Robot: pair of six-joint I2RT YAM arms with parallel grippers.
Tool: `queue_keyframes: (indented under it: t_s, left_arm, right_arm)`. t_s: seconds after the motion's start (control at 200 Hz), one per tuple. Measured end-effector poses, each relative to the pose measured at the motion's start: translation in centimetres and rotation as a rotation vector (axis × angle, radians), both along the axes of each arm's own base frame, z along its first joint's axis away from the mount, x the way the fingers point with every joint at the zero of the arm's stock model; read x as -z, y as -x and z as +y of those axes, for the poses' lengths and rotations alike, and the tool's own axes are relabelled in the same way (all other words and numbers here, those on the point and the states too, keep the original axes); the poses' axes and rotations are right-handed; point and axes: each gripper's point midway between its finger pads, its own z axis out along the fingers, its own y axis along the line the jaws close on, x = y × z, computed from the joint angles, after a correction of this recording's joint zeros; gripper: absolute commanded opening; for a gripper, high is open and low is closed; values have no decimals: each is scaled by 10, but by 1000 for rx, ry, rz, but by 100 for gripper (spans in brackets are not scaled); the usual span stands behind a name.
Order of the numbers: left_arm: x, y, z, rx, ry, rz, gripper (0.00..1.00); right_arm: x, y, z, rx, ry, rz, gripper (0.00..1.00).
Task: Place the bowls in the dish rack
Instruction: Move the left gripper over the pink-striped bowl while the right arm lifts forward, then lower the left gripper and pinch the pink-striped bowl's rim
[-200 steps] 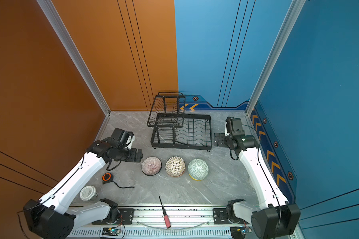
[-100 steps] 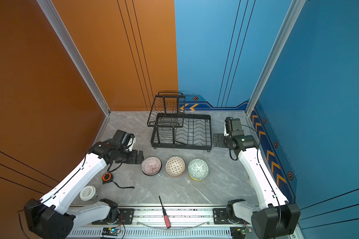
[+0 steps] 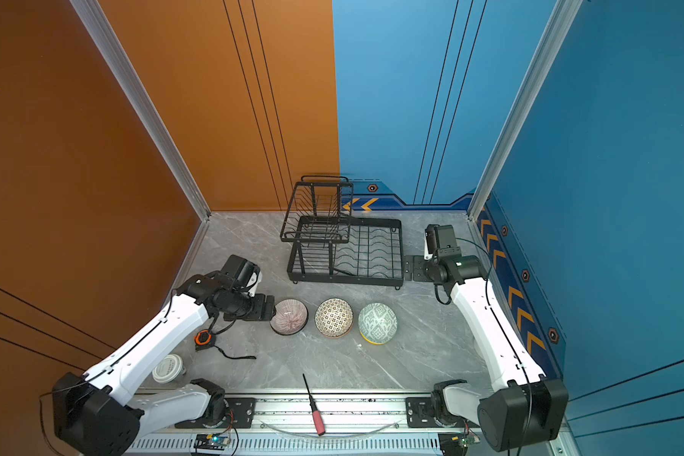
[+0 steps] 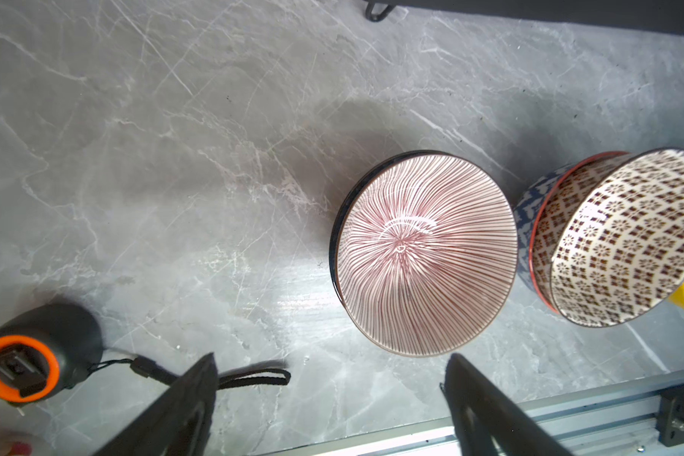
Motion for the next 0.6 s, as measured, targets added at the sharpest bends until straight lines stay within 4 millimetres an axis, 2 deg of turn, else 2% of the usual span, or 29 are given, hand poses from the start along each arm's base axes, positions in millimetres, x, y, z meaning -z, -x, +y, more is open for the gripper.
queue_keyframes:
  t_s: [0.205,0.601]
  left_arm:
    - [19,0,-5,-15,6,38,67]
    - [34,-7,-20,10,3,60,58]
  right_arm:
    - [1,0,2,-10,1,5,100]
    - [9,-3,5,-21,7,27,100]
